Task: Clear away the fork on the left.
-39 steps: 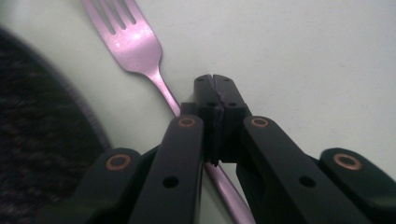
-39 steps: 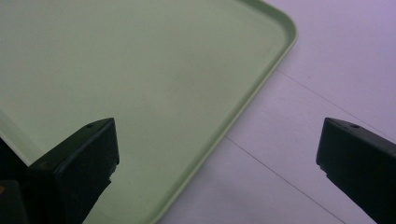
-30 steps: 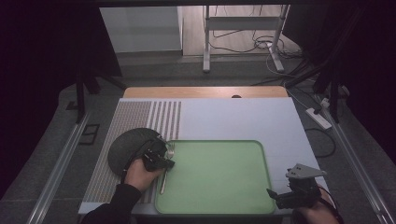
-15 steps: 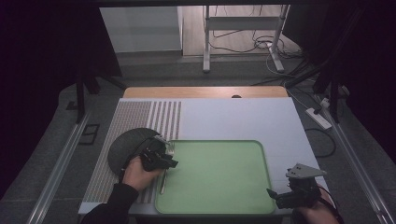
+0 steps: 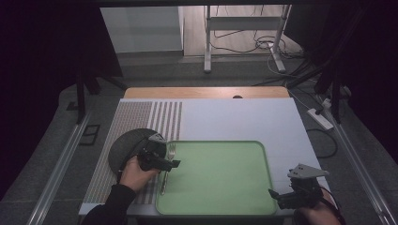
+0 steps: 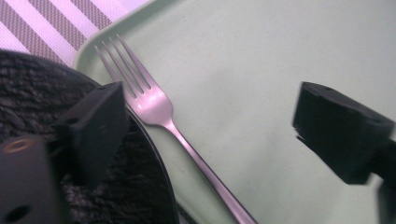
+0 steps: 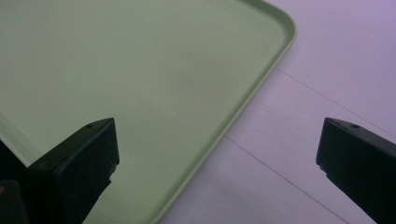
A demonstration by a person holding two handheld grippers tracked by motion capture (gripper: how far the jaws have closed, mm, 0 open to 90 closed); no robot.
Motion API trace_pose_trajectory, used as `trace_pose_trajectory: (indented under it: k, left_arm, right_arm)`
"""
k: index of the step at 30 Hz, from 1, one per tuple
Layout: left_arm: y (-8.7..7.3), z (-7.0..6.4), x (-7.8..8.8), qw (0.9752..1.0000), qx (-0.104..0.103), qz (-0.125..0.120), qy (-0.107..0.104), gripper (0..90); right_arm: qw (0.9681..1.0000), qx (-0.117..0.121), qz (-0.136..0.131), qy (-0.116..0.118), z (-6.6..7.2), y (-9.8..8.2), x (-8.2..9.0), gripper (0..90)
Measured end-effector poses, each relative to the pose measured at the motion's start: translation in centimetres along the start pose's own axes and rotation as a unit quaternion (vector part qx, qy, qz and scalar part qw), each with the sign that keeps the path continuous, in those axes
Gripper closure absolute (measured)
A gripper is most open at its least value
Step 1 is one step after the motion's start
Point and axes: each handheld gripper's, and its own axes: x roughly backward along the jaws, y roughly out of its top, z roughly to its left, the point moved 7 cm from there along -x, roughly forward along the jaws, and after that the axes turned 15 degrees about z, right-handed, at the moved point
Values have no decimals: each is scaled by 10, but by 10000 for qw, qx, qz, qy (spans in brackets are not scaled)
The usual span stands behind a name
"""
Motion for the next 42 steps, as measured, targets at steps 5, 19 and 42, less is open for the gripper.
trace_pose_trajectory:
  k: [5,19,42]
  left_arm:
    - [0,-5,-1,9995,-315,-42,22,10]
    - [-5,-6,13,9991,-284,-307,11,0]
    - [-41,6,38,9980,133,-606,80,0]
  right_arm:
    - [10000,-46,-4,-8,-1,0,0,0]
    - [9998,-183,-57,42,-3,0,1,0]
    - [9999,-137,-41,48,-2,0,1,0]
